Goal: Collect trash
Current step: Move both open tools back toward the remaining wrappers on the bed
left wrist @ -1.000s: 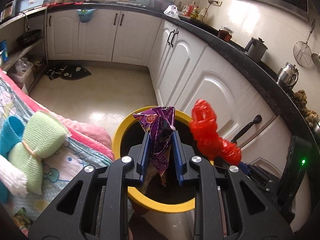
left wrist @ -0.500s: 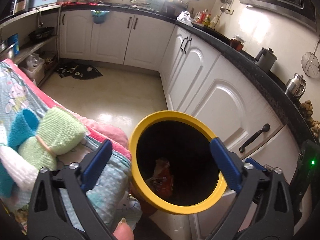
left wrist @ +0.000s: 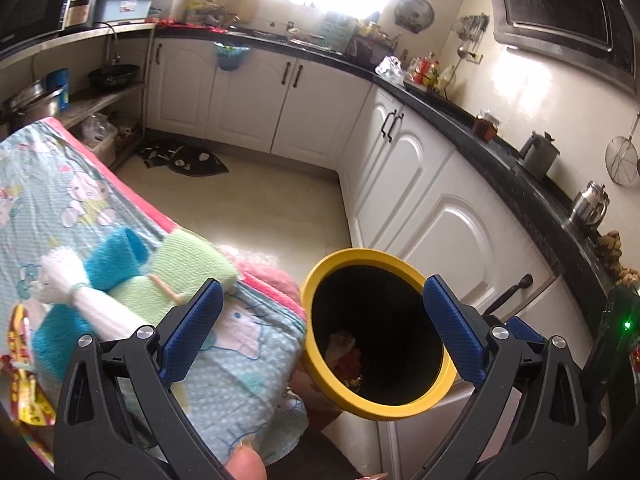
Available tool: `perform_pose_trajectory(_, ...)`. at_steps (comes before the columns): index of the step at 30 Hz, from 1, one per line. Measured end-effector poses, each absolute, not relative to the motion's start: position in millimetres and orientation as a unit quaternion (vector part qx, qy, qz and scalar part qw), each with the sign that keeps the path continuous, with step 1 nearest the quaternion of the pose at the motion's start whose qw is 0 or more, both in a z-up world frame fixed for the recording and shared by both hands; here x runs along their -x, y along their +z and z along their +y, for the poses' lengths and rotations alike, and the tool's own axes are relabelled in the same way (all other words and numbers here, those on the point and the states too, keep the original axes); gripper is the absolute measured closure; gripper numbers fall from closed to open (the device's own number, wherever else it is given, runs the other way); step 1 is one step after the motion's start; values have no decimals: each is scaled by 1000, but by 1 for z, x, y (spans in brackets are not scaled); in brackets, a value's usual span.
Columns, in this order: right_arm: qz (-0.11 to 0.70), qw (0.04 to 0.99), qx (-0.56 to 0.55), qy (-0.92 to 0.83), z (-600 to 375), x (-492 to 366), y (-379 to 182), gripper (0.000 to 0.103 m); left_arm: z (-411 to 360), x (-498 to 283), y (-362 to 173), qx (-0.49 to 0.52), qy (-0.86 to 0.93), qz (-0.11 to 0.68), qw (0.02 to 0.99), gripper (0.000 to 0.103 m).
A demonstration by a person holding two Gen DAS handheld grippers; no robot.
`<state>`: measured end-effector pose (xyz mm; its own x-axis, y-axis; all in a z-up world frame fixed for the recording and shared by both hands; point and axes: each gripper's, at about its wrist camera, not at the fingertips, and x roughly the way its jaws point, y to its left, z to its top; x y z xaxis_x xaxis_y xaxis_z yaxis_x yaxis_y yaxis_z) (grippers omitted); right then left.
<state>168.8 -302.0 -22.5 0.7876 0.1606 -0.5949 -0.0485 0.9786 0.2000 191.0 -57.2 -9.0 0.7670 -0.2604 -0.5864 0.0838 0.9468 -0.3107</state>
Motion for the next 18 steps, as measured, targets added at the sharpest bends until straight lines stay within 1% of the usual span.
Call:
perform_pose_trajectory(2,316,943,-84,62,-298,-166,-18,24,-52,-186,-5,136,-86,322,933,11)
perform_pose_trajectory(6,305,947,-76,69,-291,-160,-9,20,-39,-177,1,142,-78,315,935,11)
perform_pose_trajectory(18,283,952,-62,97,-270,-144,15,19,-8,-150,11,160,-51,295,940,11)
